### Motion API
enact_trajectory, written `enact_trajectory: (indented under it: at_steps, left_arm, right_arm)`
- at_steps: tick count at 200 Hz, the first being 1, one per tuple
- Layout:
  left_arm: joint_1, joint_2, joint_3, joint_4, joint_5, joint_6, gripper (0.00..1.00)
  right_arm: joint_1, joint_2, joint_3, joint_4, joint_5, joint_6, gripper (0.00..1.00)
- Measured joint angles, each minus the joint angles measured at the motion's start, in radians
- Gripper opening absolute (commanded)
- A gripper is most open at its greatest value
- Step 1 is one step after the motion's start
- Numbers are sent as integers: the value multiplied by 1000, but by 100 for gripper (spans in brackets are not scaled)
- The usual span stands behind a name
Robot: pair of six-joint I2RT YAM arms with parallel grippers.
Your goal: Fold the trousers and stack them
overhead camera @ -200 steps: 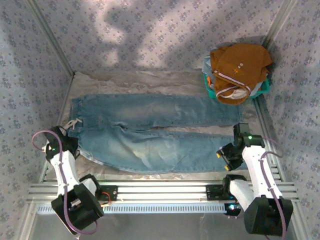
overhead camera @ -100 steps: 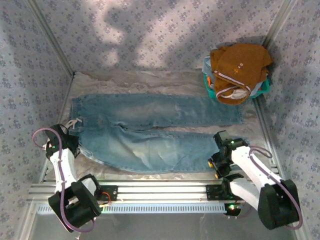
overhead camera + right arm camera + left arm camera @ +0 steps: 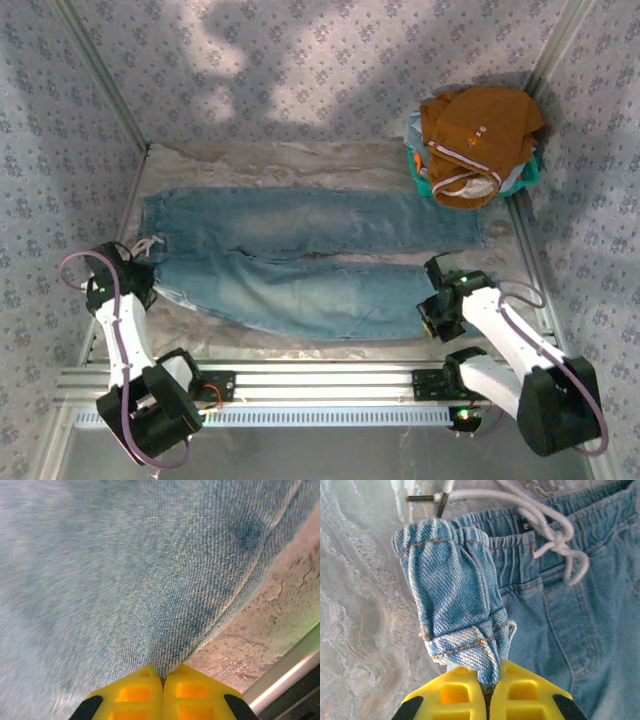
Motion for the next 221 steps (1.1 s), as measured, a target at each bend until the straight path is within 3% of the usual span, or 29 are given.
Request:
enact_trajectory:
  at_steps: [34, 72, 136, 221]
  left_arm:
    - [-11, 3, 116, -29, 47, -3, 0]
    - [-82, 109, 321, -39, 49, -7, 0]
    - [-236, 560, 812, -16, -27, 27, 0]
    - [-285, 1067, 1192, -93, -46, 141, 0]
  right_arm:
    - [-79, -42, 185, -39, 47, -164, 0]
    - [-171, 156, 452, 10, 57, -394, 0]
    - [-183, 631, 887, 99, 72, -713, 0]
    - [-177, 1075, 1276, 32, 81, -915, 0]
